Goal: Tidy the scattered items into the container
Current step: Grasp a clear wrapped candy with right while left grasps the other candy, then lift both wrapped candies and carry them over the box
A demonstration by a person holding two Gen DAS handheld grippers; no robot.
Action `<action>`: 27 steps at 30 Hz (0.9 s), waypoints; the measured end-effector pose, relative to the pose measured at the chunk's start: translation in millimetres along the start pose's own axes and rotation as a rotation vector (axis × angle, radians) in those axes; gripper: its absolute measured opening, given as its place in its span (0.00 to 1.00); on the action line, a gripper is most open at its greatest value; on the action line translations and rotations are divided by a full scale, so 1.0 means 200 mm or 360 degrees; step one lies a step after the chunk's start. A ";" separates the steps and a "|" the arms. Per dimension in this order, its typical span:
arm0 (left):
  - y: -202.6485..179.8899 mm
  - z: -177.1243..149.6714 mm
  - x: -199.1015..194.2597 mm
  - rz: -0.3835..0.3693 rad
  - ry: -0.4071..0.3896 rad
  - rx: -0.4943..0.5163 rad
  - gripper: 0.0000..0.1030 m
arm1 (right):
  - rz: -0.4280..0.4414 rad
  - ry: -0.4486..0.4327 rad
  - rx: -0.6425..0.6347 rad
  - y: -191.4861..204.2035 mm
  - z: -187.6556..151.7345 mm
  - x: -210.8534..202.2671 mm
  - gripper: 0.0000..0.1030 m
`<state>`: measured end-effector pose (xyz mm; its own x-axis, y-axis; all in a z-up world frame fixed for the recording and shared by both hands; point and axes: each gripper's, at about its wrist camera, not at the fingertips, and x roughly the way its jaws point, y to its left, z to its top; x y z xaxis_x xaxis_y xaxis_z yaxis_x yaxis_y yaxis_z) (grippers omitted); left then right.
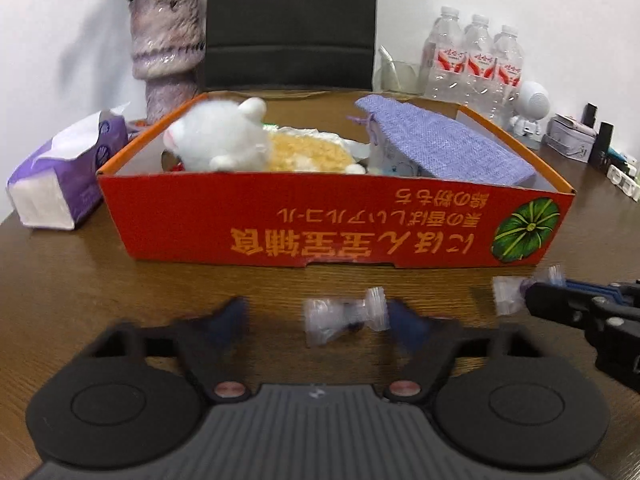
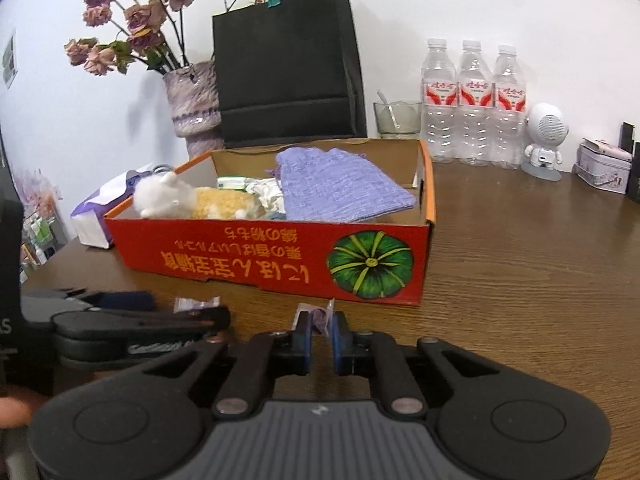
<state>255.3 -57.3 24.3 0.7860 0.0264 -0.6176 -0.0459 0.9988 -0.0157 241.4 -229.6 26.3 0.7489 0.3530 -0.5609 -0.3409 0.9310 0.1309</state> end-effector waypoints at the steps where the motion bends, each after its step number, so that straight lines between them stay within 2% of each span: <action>1: 0.01 0.00 -0.01 -0.0014 -0.0006 -0.0009 0.45 | 0.0002 0.0004 -0.0004 0.00 0.00 0.00 0.09; 2: 0.02 0.00 -0.01 -0.0032 -0.0006 -0.0028 0.40 | 0.0004 0.0005 -0.0006 0.01 0.00 0.00 0.09; 5: 0.06 0.00 -0.02 -0.0076 -0.0008 -0.0077 0.36 | 0.0004 -0.0006 0.0007 0.00 0.00 0.00 0.09; 9: 0.08 0.00 -0.04 -0.0100 -0.0042 -0.0065 0.28 | -0.0004 -0.0001 0.0018 0.00 -0.01 0.00 0.09; 10: 0.08 0.00 -0.05 -0.0105 -0.0052 -0.0058 0.21 | -0.0006 0.0003 0.0018 0.00 -0.01 0.00 0.09; 19: 0.15 -0.03 -0.13 -0.0164 -0.0137 -0.0040 0.15 | 0.0001 -0.0007 0.0011 0.01 -0.02 -0.01 0.09; 21: 0.16 -0.04 -0.16 -0.0185 -0.0167 -0.0031 0.11 | -0.0008 -0.0015 0.0002 0.01 -0.02 0.00 0.09; 22: 0.18 -0.04 -0.18 -0.0201 -0.0187 -0.0028 0.04 | -0.0010 -0.0019 -0.0002 0.01 -0.02 0.00 0.09; 27: 0.23 -0.05 -0.25 -0.0268 -0.0262 -0.0026 0.04 | 0.0002 -0.0024 -0.0007 0.01 -0.02 0.00 0.09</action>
<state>207.5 -12.1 47.4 0.8733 -0.1329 -0.4687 0.0855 0.9890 -0.1211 237.8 -228.0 22.9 0.7571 0.3553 -0.5482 -0.3442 0.9302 0.1276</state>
